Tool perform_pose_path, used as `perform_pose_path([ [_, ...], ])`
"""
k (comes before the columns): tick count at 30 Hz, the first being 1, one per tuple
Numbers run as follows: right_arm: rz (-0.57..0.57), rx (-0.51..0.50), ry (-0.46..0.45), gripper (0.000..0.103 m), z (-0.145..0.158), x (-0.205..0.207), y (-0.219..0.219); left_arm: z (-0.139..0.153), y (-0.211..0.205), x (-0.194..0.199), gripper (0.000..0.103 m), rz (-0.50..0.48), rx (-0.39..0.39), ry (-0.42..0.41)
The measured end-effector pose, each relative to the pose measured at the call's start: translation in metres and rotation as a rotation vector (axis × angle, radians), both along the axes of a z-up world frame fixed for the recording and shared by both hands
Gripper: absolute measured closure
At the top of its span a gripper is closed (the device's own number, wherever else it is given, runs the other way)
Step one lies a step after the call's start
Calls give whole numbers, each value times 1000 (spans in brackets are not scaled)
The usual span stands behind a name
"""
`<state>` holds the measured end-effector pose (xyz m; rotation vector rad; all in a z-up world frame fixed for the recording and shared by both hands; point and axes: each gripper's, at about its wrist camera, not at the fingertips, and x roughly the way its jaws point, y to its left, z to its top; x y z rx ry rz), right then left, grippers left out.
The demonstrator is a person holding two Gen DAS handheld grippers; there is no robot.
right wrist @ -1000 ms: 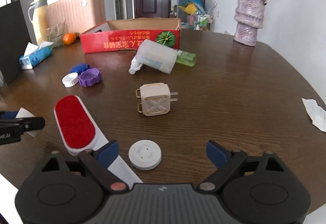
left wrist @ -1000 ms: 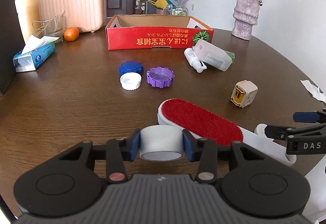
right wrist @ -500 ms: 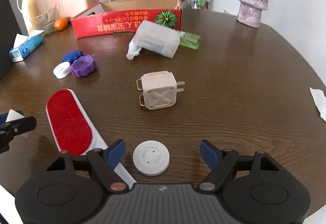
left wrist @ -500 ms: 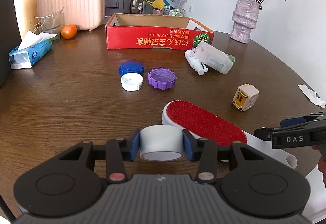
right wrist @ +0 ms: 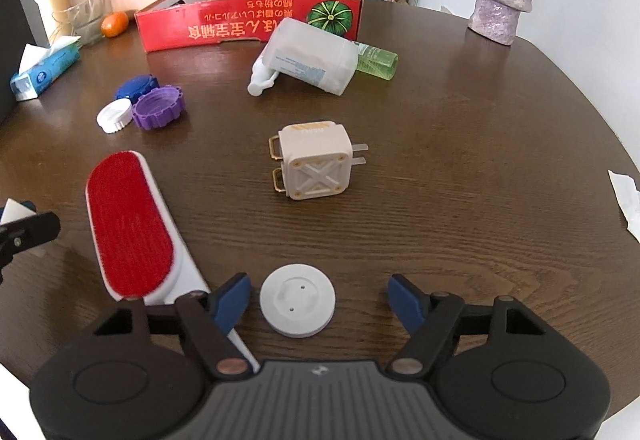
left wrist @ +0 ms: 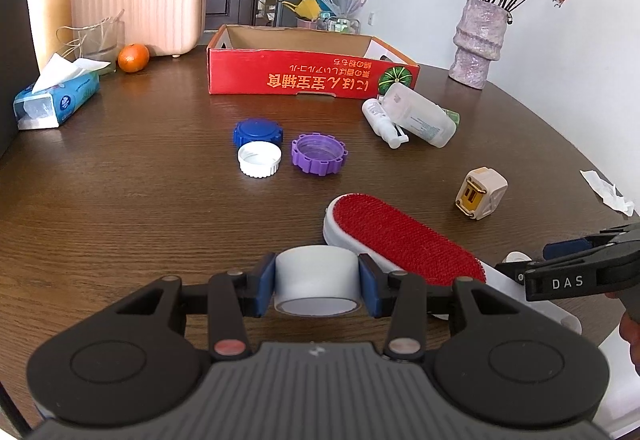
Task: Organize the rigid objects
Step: 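Close the right gripper on the white round plug cap, then carry the tape roll with the left gripper into the box while the right carries the cap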
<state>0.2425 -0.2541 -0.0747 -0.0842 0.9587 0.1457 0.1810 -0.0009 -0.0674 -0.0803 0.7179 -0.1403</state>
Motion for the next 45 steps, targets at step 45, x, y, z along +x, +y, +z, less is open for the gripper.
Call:
perform_pose_path([
  [45,94,185,-355,65,74,24,7,53,1,45,59,64,19,-120],
])
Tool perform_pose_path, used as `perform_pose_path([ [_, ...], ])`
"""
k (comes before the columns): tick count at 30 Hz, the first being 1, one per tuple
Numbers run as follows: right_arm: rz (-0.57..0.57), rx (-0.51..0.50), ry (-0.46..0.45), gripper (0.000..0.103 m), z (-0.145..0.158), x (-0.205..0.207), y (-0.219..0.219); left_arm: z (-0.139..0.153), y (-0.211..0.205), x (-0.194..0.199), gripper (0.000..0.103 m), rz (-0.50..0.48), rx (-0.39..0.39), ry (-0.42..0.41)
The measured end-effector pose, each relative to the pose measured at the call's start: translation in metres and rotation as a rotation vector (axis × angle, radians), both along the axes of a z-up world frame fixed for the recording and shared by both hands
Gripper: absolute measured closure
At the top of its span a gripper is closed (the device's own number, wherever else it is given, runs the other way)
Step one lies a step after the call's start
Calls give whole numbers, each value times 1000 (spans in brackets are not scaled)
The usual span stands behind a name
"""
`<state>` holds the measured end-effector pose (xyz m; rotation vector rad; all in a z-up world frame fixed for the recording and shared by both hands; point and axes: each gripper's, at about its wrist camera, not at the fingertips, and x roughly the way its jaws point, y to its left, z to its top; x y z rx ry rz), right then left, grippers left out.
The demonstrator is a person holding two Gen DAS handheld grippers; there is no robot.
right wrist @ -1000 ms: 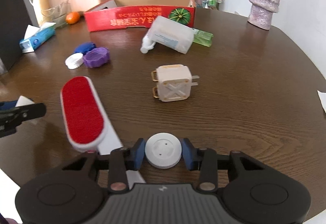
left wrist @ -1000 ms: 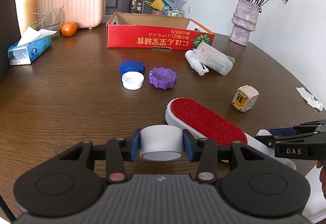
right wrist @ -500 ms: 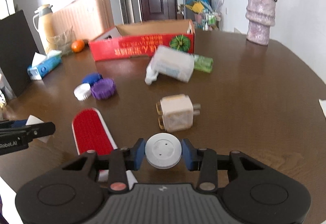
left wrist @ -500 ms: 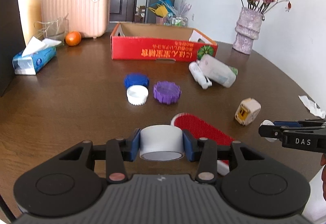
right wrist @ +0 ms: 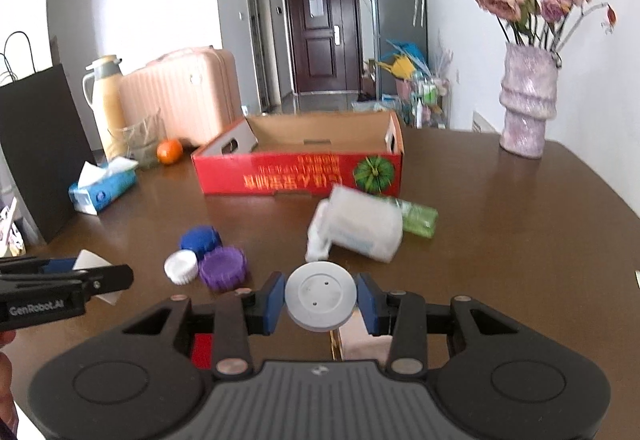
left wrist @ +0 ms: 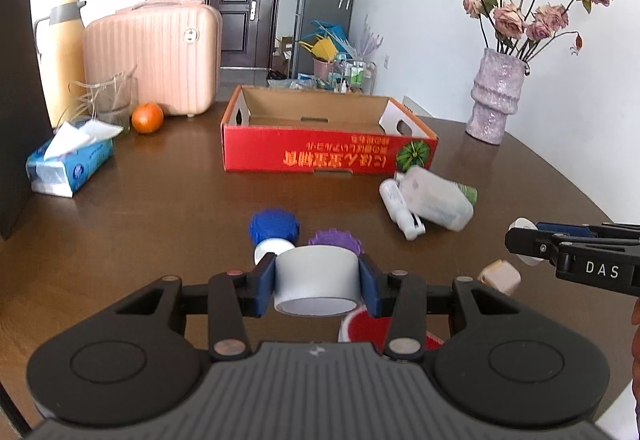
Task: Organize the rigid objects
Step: 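Carry the tape roll with the left gripper into the box while the right carries the cap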
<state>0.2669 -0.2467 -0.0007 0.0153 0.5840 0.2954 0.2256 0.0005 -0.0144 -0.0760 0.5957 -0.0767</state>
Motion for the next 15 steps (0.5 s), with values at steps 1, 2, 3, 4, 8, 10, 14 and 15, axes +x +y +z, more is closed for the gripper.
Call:
perform_pose_path([
  [1,3,-2,-9,65,3,3,1,2,0,3,59,0,2,-4],
  [2,5,-4,-18,65,5,6,3,5,0,7,59,2,4,-8],
  [3,7,-6,-28,65,8,11,4,7,-1,11,59,4,7,-12],
  [4,9,-6,-35,65,11,15,5,9,-1,15,59,5,9,-18],
  [8,13,-2,-61,65,20,30,10,19,-3,31,59,7,13,-37],
  [10,15,0,-74,65,24,39,12,23,-2,39,59,6,15,-47],
  [14,17,5,-89,65,28,55,17,29,-3,56,59,9,17,-55],
  [15,15,6,-93,65,30,61,18,30,-3,60,59,11,19,-57],
])
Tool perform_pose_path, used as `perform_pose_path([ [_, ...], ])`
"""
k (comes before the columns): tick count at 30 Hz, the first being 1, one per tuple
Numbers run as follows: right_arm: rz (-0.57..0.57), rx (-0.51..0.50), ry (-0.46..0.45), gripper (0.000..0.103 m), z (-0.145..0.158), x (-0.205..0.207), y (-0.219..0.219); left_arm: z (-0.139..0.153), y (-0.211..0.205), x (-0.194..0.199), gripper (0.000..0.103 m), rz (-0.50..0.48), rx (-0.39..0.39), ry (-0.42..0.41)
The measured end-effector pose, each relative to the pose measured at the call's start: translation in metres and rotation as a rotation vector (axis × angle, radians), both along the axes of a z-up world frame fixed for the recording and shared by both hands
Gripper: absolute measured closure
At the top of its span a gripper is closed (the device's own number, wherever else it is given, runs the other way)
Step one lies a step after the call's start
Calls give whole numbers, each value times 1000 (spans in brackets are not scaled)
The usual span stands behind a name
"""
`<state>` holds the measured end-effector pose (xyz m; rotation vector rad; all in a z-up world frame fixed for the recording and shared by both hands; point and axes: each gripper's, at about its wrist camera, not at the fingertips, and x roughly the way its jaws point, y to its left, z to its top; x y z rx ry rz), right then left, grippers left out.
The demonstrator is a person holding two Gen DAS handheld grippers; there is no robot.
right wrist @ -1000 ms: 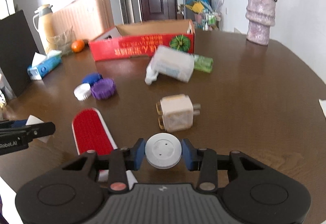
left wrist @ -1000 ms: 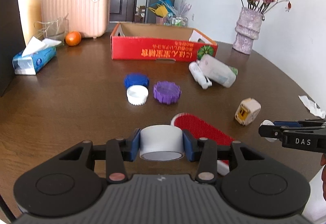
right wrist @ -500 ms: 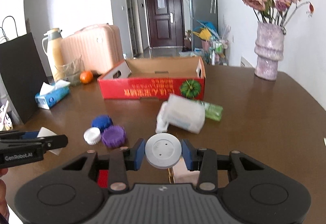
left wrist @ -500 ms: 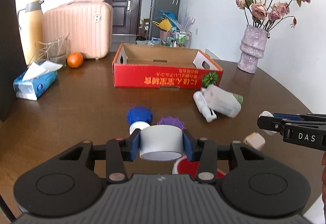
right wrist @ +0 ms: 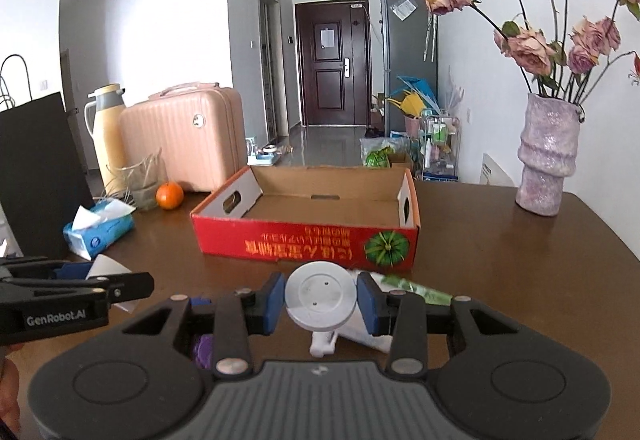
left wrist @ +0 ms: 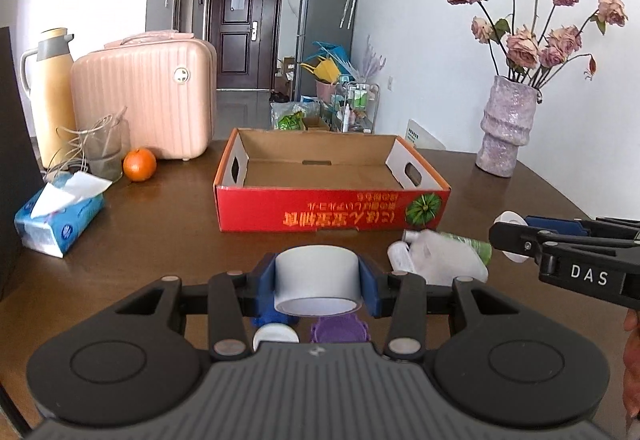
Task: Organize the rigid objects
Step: 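Carry the tape roll with the left gripper into the box while the right carries the cap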
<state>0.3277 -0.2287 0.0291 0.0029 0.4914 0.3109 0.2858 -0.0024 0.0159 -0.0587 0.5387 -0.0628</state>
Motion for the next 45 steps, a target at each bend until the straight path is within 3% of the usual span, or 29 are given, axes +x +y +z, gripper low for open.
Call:
perform_pose_path([
  [27,-20,-3,-99,65,16,115,24,23,-5,113,59,61,-15,-55],
  [45,6,-81,-25,65,-17,211,38,1,12,206,59,151,-12,3],
])
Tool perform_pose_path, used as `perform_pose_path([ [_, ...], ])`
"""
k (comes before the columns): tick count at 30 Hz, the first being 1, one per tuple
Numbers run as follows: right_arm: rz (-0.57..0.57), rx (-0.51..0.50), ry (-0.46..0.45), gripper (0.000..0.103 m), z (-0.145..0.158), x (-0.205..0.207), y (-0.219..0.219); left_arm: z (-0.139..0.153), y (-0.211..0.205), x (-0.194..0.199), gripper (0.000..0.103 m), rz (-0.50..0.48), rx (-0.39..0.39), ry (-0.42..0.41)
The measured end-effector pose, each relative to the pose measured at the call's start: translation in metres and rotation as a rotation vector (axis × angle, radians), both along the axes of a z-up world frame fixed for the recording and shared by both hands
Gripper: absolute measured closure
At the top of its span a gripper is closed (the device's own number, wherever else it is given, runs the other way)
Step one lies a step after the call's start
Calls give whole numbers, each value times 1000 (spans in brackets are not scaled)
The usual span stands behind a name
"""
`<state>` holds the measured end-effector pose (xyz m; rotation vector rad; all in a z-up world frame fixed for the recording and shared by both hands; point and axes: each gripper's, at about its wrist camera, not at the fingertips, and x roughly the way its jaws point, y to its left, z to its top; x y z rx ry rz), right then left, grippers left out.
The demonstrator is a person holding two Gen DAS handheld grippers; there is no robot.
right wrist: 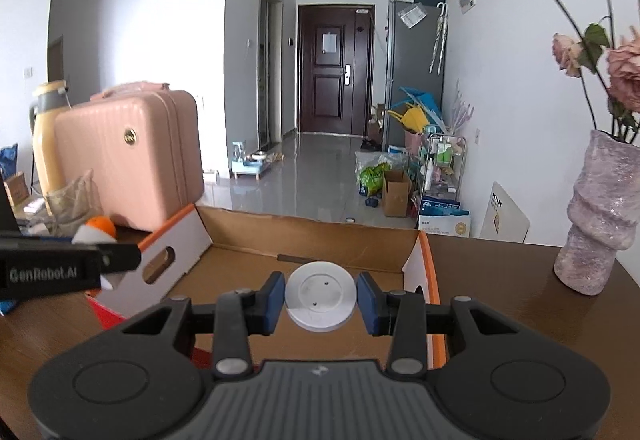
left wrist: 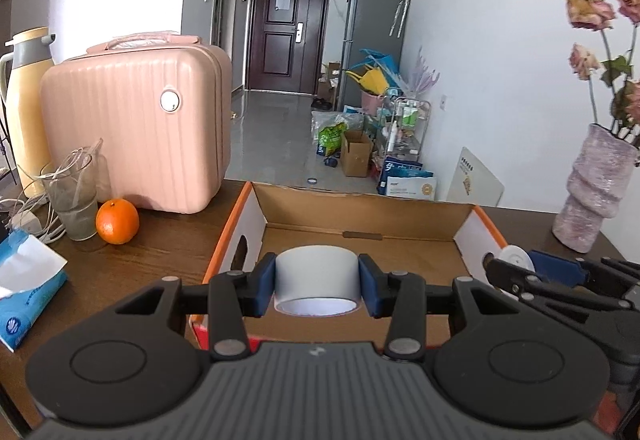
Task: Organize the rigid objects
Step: 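Carry the tape roll with the left gripper into the box while the right carries the cap, then open both grippers to drop the tape roll and cap into the box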
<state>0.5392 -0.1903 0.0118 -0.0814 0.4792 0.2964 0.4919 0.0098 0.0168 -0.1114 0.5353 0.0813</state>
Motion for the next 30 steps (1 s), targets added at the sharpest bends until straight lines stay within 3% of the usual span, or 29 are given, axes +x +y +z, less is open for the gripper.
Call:
perform_pose_path([
  [15,-33,-13,87,65,-28,58,-11,-25,5,56,59,24,53,77],
  [30,-35,23,78,65,-54,64,-10,-54,0,73,59,33,94,60],
])
